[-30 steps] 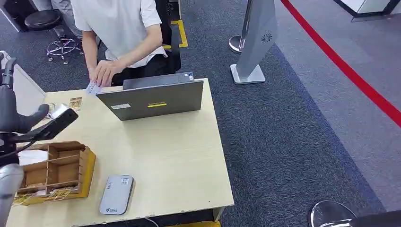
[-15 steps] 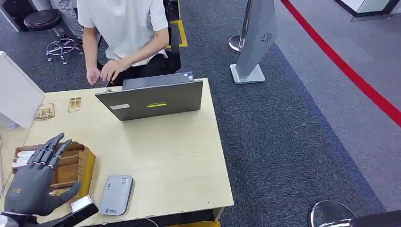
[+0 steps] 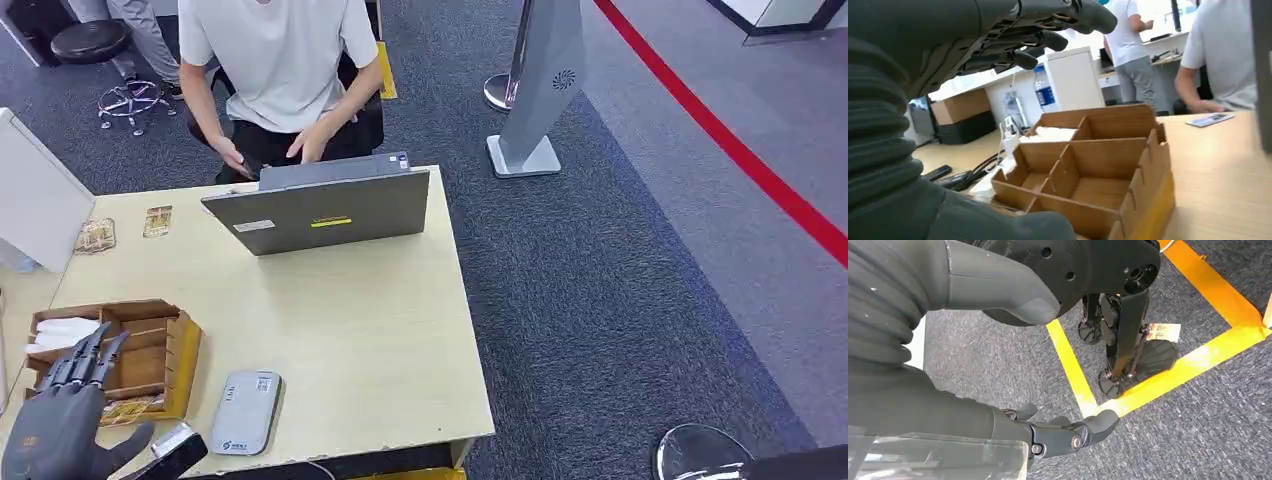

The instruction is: Pass the card to the sensor for recognition and then transmit it.

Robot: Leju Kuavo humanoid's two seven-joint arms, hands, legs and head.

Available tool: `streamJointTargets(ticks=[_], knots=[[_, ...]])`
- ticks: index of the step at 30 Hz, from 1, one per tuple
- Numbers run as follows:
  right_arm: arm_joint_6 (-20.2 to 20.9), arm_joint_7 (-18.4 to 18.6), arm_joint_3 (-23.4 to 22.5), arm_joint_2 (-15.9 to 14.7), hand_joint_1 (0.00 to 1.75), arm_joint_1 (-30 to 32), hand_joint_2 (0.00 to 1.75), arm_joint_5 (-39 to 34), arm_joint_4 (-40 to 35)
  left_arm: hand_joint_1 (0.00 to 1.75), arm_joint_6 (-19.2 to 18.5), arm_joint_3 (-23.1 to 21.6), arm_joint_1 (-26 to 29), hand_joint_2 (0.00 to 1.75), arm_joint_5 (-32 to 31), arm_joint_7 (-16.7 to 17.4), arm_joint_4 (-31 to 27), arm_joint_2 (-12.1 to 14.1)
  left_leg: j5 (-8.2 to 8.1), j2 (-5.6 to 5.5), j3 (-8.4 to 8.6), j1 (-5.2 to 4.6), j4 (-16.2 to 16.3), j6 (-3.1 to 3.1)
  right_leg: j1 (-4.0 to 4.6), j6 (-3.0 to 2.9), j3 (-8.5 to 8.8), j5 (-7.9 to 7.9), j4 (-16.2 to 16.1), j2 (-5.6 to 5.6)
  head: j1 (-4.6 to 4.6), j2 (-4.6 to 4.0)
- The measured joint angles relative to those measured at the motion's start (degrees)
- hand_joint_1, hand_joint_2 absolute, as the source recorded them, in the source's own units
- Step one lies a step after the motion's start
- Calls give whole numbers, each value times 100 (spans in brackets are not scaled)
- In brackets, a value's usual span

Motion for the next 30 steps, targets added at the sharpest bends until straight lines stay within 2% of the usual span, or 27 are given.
streamJointTargets(ticks=[14, 22, 26, 30], knots=[[26, 33, 0, 0, 0, 0, 175, 96, -31, 0, -101, 98, 149, 175, 96, 164, 258, -31, 0, -2, 0, 0, 0, 0, 0, 0, 2, 0, 0, -1, 0, 0], [22, 0, 0, 0, 0, -2, 175, 249, -31, 0, 11, 262, 226, 175, -131, 409, 361, -177, 0, -5, -1, 0, 0, 0, 0, 0, 2, 0, 0, -4, 0, 0], [4, -17, 0, 0, 0, -2, 175, 278, -28, 0, 387, 440, 227, 175, -498, 470, 424, -455, 0, -5, -1, 0, 0, 0, 0, 1, 3, 0, 0, -4, 0, 0], [-44, -17, 0, 2, 0, -2, 175, 278, -22, 0, 553, 630, 228, 175, -662, 513, 498, -754, 0, -5, -1, 0, 0, 0, 0, 1, 3, 0, -1, -4, 0, 0]])
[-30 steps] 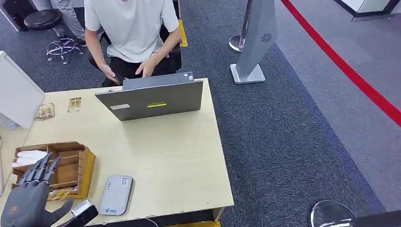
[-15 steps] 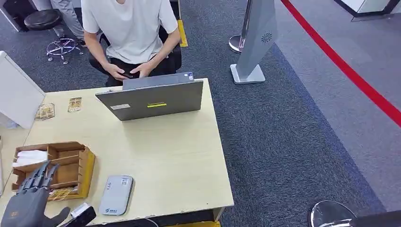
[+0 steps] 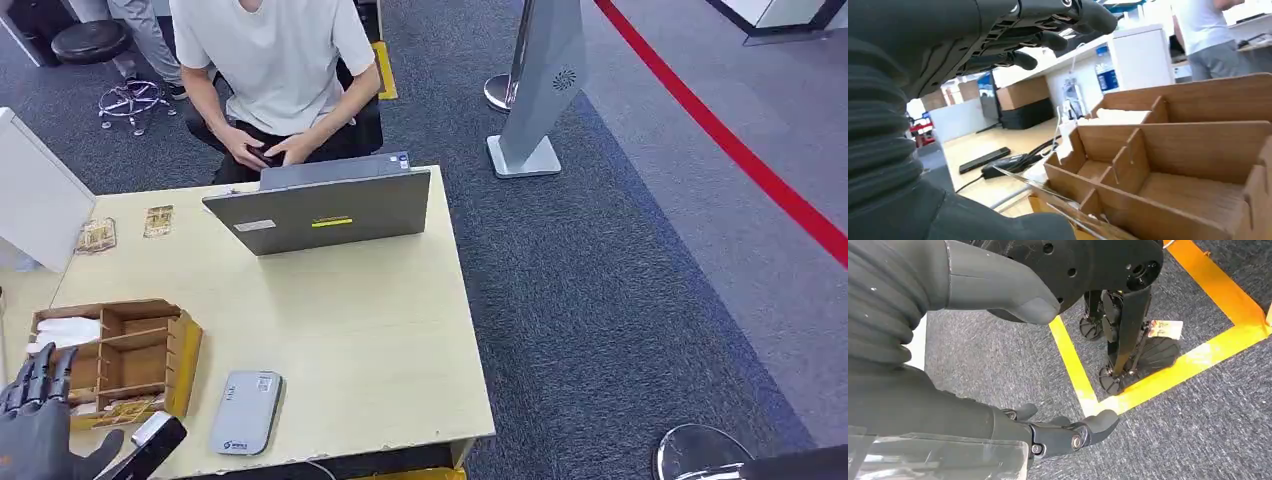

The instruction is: Pass the card to the sensor for recognition and then transmit it.

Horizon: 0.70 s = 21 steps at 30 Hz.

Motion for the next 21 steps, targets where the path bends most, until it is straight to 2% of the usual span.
streamJointTargets(ticks=[5, 10, 21], knots=[[-37, 0, 2, 0, 0, 0, 175, 7, 2, 0, 201, 155, -9, 175, -144, -66, 109, -294, 0, 0, 1, 0, 0, 0, 0, 0, -1, 0, 0, 0, 0, 0], [-52, 0, 24, 0, 0, -2, 175, 26, 15, 0, 238, 179, -64, 175, -251, -177, 261, -529, 0, 0, 1, 0, 0, 0, 0, 0, 0, 0, 0, 0, 0, 0], [-96, -46, 33, 0, 0, -5, 175, 166, 70, 0, -11, 83, -371, 175, -382, -258, 640, -931, 0, -1, 2, 0, 0, 0, 0, 0, 0, 1, 0, -1, 0, 0]])
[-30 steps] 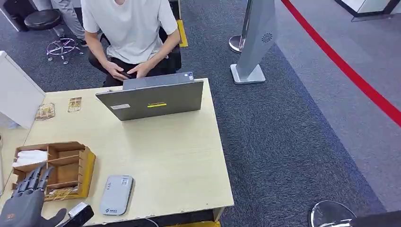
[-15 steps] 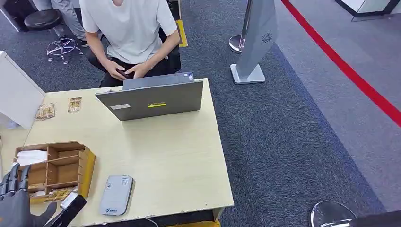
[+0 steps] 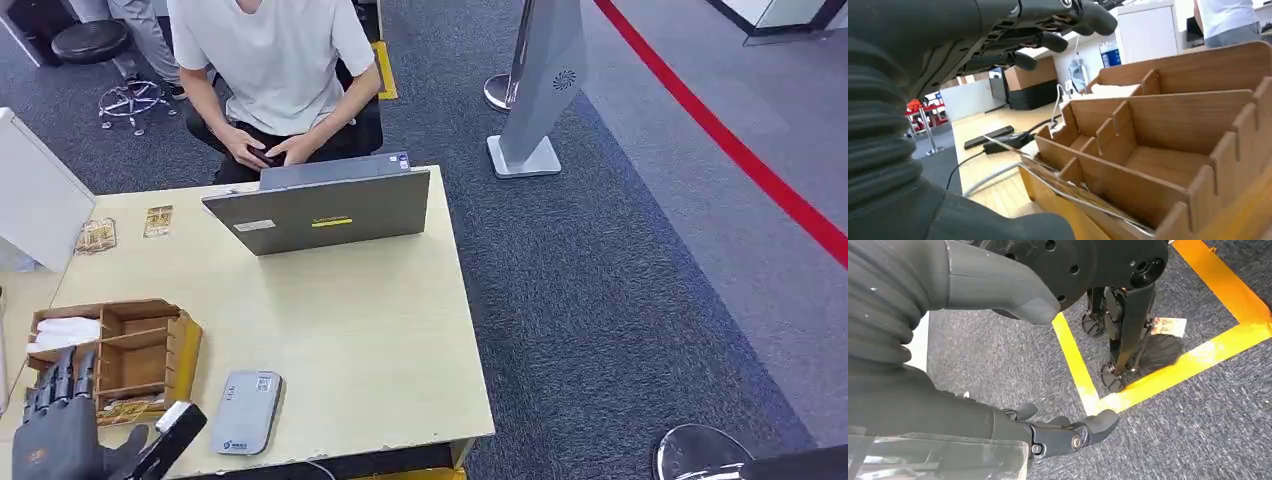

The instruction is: Pass the card to the sensor for recognition and then transmit it.

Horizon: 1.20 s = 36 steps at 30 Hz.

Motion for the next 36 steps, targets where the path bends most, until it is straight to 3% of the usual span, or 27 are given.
streamJointTargets(ticks=[15, 36], knots=[[4, -74, 39, 0, 0, -5, 175, 146, 92, 0, -26, -90, -318, 175, 35, 98, 579, -171, 0, 0, -2, 0, 0, 0, 0, 0, 0, 0, 0, 0, -2, 0], [42, -7, 46, 0, 0, -2, 175, 96, 42, 0, 81, 177, -71, 175, 162, 92, 586, -142, 0, -1, -1, 0, 0, 0, 0, 0, 1, 0, 0, -1, 0, 0]])
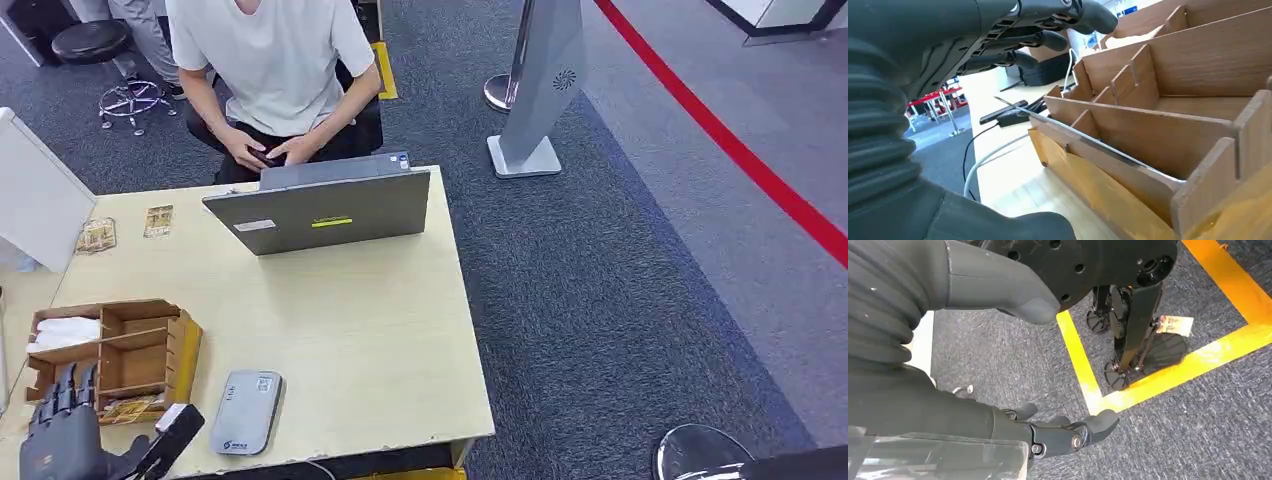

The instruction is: Pass the card to the sensor for recognition and then transmit it.

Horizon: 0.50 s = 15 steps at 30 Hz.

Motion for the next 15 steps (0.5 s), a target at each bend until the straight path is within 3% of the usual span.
streamJointTargets(ticks=[15], knots=[[-15, -2, 98, 0, 0, -4, 175, -46, 0, 0, 151, 0, -90, 175, -234, -127, 0, -87, 0, 1, 1, 0, 0, 0, 0, 0, -1, 0, 0, 1, 0, 0]])
